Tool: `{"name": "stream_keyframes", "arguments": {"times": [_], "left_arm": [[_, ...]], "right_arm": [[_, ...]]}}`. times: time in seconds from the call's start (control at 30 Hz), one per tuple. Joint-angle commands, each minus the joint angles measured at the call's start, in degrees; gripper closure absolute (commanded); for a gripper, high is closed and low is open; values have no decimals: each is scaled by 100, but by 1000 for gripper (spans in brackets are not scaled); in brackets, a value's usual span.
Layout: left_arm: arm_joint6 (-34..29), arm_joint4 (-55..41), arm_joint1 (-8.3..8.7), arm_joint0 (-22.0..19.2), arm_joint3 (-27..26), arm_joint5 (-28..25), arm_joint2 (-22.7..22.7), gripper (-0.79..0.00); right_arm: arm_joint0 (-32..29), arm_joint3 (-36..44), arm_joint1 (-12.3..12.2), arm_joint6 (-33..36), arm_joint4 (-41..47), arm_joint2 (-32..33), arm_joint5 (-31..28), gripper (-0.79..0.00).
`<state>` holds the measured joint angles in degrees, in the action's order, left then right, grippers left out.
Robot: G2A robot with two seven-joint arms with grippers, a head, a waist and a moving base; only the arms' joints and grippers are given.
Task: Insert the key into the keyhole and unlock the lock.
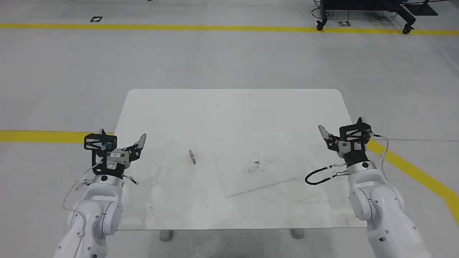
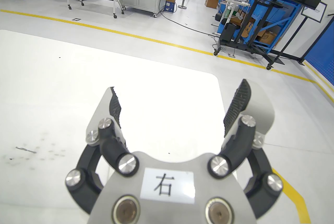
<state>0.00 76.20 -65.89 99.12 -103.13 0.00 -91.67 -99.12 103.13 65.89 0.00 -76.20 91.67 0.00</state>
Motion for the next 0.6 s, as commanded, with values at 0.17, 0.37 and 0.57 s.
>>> {"name": "stream_keyframes", "arguments": {"times": [0.17,0.37,0.57], "left_arm": [[0,0,0,0,0,0,0,-785],[0,0,0,0,0,0,0,-785],[0,0,0,0,0,0,0,-785]], "right_arm": [[465,-285,-11,585,-475,-375,-565,-785],[1327,-1048,-44,719,-525,-906,-2427,-785],[2230,-2182,-131,611,-349,-1250,-5089,-785]]}}
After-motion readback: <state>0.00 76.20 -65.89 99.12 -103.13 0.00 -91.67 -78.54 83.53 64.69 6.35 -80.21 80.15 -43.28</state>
